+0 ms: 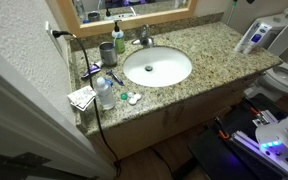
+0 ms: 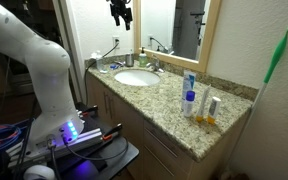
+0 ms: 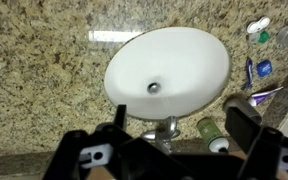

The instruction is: Turn off the faucet of the hand sink

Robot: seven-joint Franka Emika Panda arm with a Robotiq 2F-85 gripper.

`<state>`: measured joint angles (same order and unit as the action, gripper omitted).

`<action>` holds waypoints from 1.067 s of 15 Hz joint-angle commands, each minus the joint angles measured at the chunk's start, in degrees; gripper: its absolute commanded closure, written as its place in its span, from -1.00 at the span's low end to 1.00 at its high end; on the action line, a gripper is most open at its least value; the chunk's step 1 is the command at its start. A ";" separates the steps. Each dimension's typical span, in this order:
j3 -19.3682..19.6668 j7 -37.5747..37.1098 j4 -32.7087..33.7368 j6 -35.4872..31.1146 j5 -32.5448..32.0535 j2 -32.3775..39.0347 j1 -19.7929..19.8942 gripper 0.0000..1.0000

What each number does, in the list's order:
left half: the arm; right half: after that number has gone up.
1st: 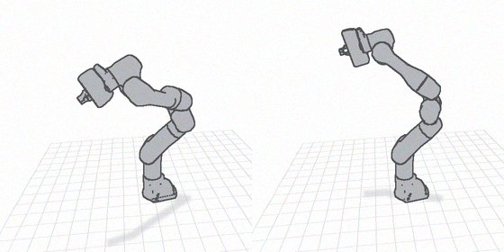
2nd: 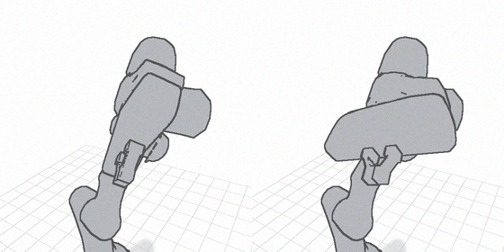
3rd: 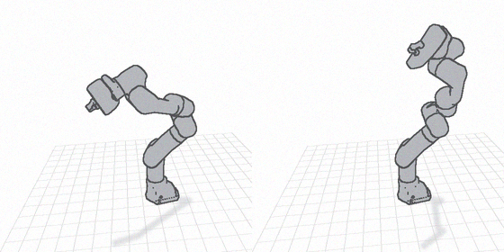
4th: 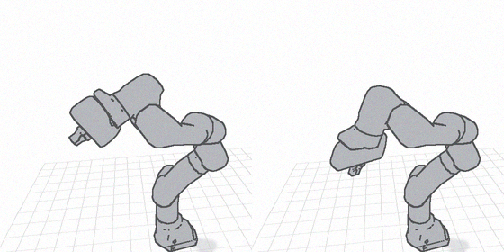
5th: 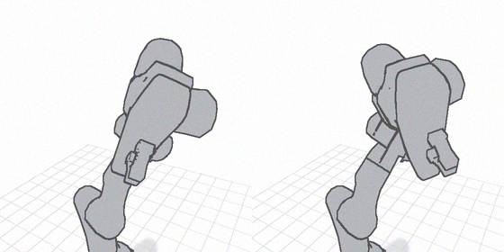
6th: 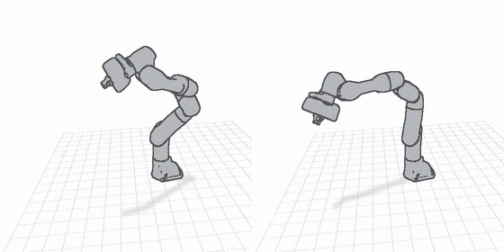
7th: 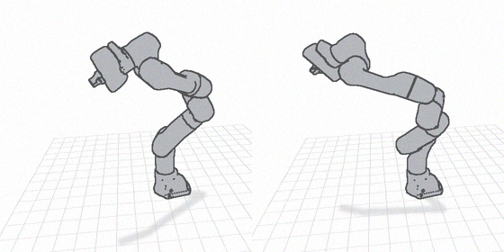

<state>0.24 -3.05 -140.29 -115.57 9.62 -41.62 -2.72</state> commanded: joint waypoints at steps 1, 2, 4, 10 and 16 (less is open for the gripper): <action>-0.51 -1.26 2.25 -15.29 -2.16 10.45 3.35 -1.00; -0.33 -1.89 3.04 -20.54 -2.09 13.69 3.52 -1.00; 0.19 -3.01 5.75 -29.09 -0.20 21.50 2.90 -1.00; 0.12 -4.15 5.64 -29.97 0.35 22.91 2.49 -1.00; -0.34 -0.39 11.85 -28.77 3.36 33.32 -0.93 -1.00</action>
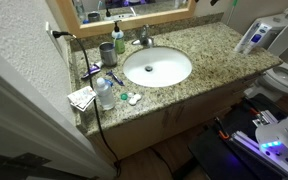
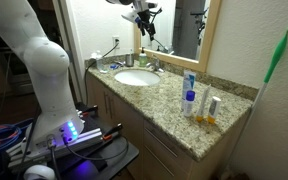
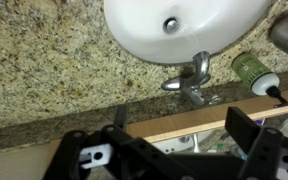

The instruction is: Turn off the faucet of the hand sink

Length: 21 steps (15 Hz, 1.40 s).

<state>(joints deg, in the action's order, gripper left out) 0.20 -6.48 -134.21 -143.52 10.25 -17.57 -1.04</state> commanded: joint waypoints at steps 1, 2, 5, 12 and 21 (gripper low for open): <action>-1.17 2.38 7.50 -1.51 1.64 11.91 -2.60 -1.00; -1.69 1.71 10.00 -1.77 0.87 14.75 -2.82 -1.00; -2.99 -2.36 17.46 -1.96 -3.07 22.03 -2.67 -1.00; -3.11 -1.17 14.37 -3.73 -1.07 20.14 -2.81 -1.00; -5.37 1.31 22.87 -8.38 0.14 28.72 -4.15 -1.00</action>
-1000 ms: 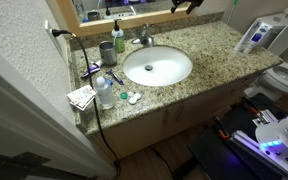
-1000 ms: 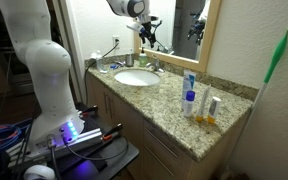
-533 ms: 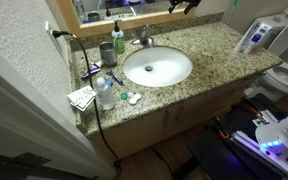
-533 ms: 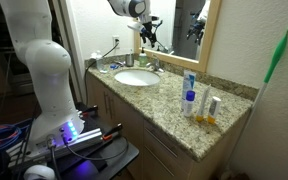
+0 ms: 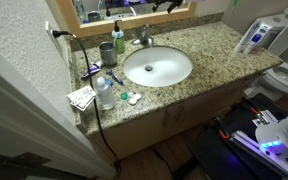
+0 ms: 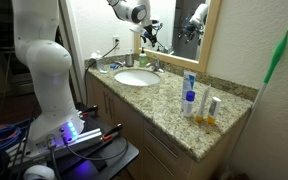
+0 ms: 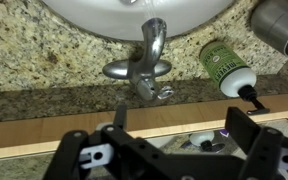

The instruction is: Turn off the faucet of the hand sink

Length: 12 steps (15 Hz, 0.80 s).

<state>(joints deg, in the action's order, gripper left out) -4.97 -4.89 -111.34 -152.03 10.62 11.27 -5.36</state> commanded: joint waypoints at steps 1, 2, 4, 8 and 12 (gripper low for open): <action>-0.20 -0.29 1.47 0.32 -0.58 1.31 0.15 -1.00; -0.20 -0.29 2.47 0.39 -0.69 2.32 0.15 -1.00; -0.19 -0.28 3.31 0.59 -0.79 3.03 0.15 -1.00; -1.45 2.46 7.21 1.72 0.82 9.22 0.66 -1.00; -1.06 0.84 11.64 -0.30 -1.46 14.89 -0.47 -1.00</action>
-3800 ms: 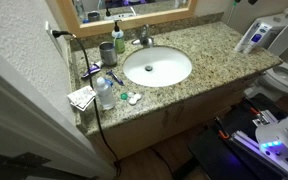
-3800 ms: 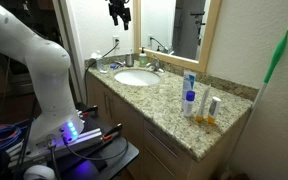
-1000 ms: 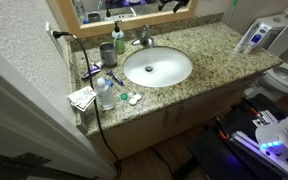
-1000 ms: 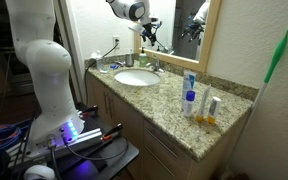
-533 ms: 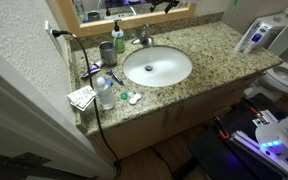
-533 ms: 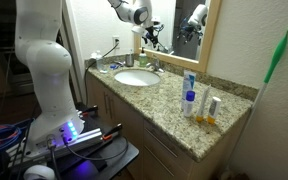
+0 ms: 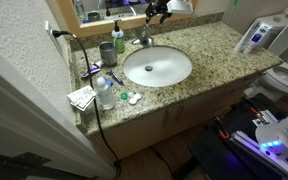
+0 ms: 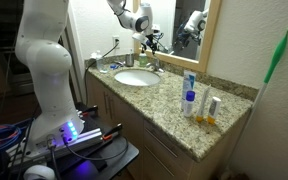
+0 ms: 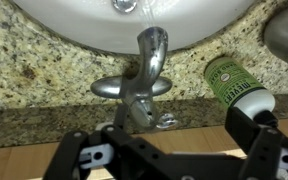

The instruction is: Turn off the faucet of the hand sink

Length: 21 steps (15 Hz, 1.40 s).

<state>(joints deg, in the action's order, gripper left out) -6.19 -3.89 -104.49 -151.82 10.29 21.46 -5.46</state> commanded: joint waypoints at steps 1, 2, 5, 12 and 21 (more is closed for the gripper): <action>0.18 -0.25 6.07 -0.09 -1.30 5.97 -0.40 -1.00; 0.33 -0.48 7.37 0.50 -1.63 7.21 -0.49 -1.00; 0.51 -1.37 10.69 0.52 -1.59 10.33 -0.69 -1.00; 0.10 -0.49 7.69 -0.07 -1.21 8.30 -0.21 -0.33; 1.21 -1.22 7.37 0.80 -2.25 7.48 -0.64 0.90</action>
<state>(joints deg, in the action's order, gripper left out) -5.87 -4.23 -96.64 -151.93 9.38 29.99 -5.88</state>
